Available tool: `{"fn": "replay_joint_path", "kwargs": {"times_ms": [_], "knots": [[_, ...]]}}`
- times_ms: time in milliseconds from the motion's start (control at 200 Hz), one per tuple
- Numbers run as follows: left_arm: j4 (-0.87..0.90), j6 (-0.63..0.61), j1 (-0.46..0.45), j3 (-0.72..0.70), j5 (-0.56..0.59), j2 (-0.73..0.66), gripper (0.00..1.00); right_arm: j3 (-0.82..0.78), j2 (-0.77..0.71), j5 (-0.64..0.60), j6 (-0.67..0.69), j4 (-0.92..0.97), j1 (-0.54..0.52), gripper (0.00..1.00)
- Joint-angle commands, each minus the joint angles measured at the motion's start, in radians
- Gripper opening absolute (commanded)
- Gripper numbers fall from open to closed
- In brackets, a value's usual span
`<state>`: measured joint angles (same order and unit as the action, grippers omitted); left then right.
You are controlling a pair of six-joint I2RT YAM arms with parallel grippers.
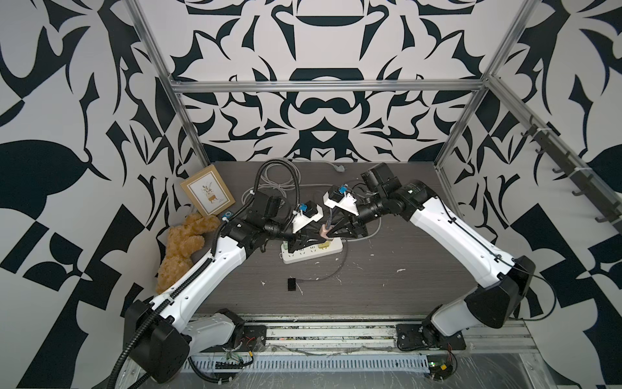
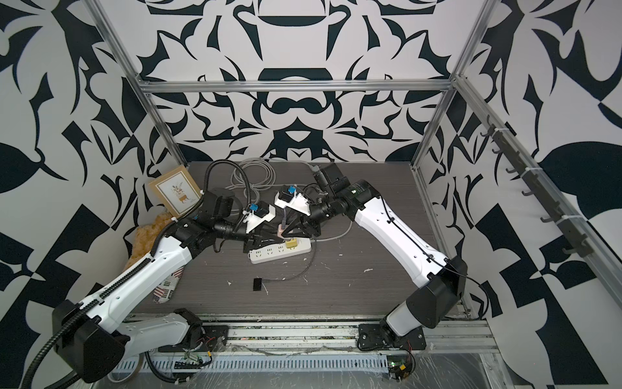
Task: Charge mp3
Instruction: Pick up the plug from the center of the board.
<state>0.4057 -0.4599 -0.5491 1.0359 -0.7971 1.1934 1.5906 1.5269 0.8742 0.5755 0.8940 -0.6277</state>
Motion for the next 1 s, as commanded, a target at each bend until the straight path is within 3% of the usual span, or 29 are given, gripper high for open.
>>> {"fn": "replay_joint_path", "kwargs": {"times_ms": [0, 155, 525, 570, 660, 695, 890, 995], "knots": [[0.022, -0.03, 0.003, 0.032, -0.026, 0.006, 0.02, 0.035, -0.001, 0.033, 0.011, 0.031, 0.003, 0.4], [0.022, -0.031, 0.003, 0.036, -0.03, 0.012, 0.02, 0.035, -0.001, 0.033, 0.009, 0.028, 0.002, 0.35], [-0.01, 0.003, 0.003, 0.024, 0.004, 0.004, 0.02, 0.028, -0.003, 0.043, 0.011, 0.047, 0.001, 0.01], [-0.046, 0.031, 0.003, 0.005, 0.036, -0.008, 0.14, 0.023, -0.006, 0.039, 0.012, 0.044, 0.0, 0.0], [-0.083, 0.113, 0.014, -0.032, 0.082, -0.046, 0.53, -0.005, -0.025, -0.004, 0.012, 0.002, 0.0, 0.0], [-0.085, 0.152, 0.025, -0.046, 0.089, -0.064, 0.61, -0.026, -0.037, -0.031, 0.013, -0.025, 0.0, 0.0], [-0.106, 0.435, 0.111, -0.22, 0.08, -0.298, 0.75, -0.097, -0.027, -0.111, 0.06, -0.163, 0.003, 0.0], [-0.103, 0.58, 0.119, -0.323, 0.178, -0.468, 0.84, -0.041, 0.065, -0.103, 0.05, -0.182, 0.003, 0.0]]}}
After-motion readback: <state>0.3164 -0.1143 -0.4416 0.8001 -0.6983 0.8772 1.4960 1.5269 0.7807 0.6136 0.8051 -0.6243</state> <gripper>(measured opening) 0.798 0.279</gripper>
